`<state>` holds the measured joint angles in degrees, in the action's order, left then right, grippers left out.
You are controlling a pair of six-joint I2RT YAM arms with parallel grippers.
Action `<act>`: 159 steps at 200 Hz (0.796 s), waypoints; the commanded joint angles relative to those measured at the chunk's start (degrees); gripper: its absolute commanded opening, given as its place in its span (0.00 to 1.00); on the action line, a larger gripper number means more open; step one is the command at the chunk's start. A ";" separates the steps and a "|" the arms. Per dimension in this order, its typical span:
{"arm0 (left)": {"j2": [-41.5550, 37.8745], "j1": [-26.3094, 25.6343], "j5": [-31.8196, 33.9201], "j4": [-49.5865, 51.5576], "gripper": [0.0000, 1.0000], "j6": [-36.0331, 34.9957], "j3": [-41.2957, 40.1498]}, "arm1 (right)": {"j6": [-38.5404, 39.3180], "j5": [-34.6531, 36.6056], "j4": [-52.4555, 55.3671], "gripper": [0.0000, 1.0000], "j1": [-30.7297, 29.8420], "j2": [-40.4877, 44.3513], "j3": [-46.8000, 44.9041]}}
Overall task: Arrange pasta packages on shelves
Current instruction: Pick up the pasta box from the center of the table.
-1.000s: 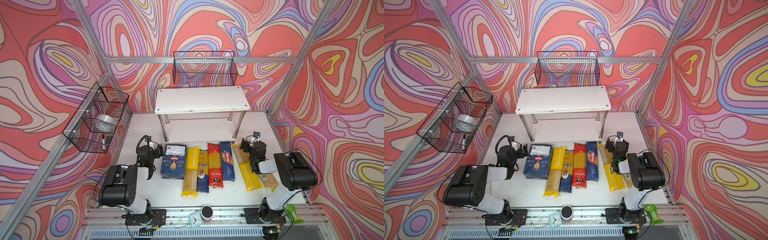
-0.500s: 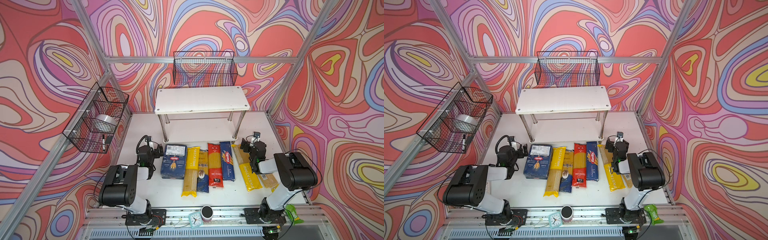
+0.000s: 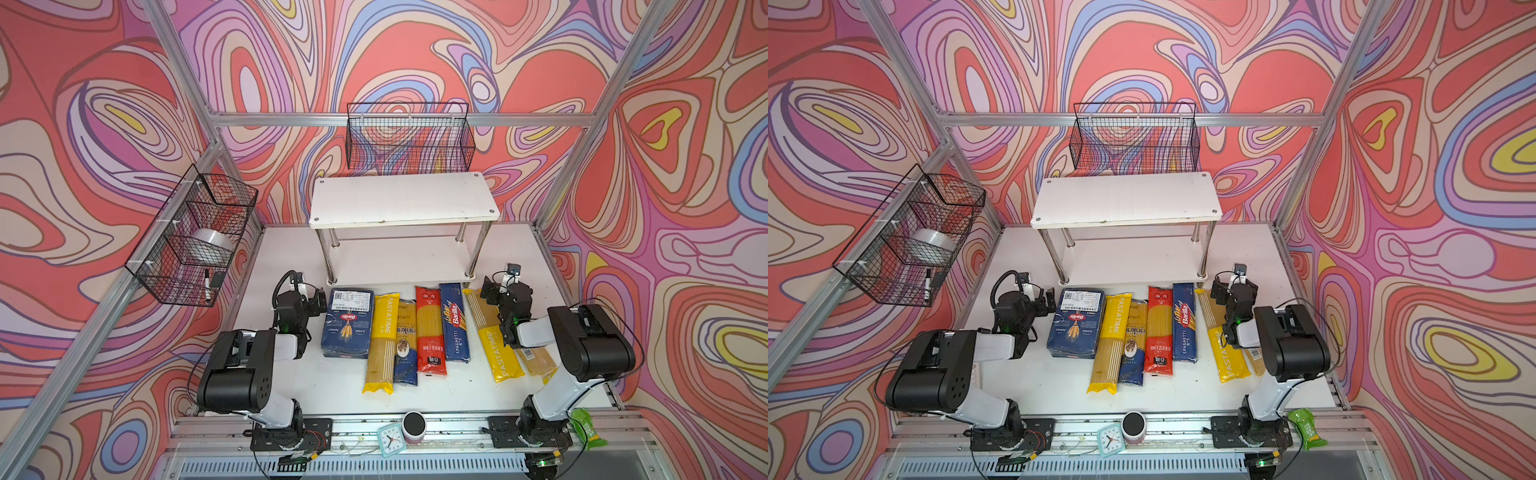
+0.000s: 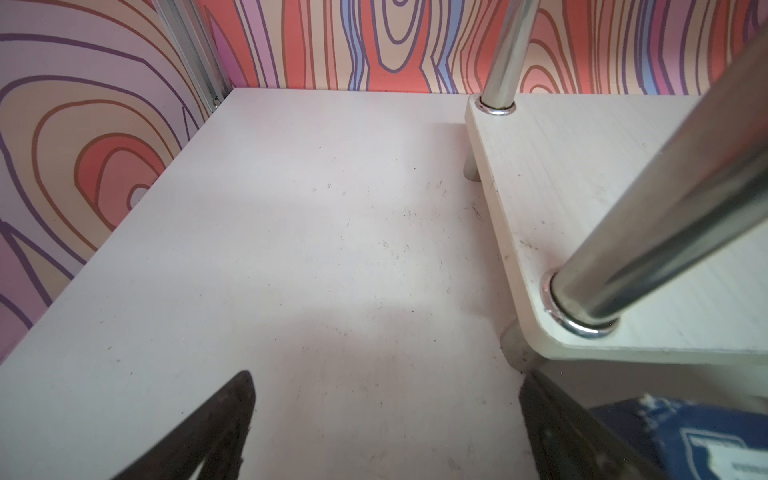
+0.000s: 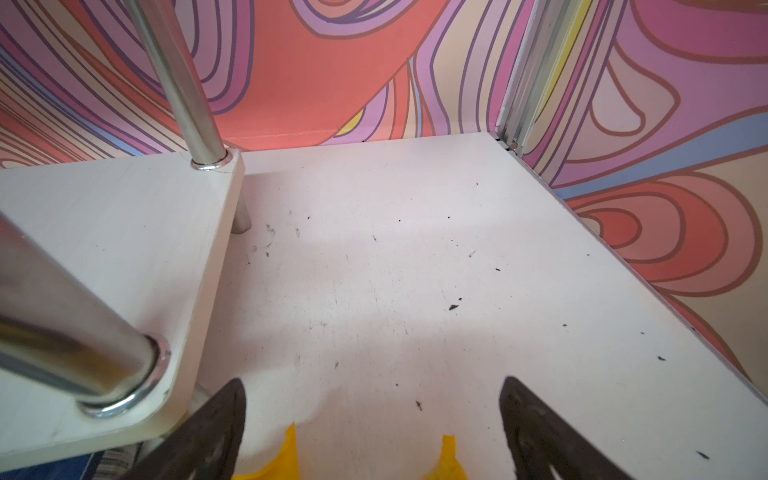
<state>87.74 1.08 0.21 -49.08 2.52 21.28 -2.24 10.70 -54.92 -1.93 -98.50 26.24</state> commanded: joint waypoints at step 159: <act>-25.33 -1.74 -15.08 33.59 1.00 8.74 10.22 | -12.32 -16.51 63.73 0.82 -0.27 17.53 27.51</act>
<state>65.17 0.56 -8.14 -26.83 6.92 27.11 -8.54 2.26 -13.02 -1.85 -82.48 49.84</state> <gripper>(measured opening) 0.994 0.837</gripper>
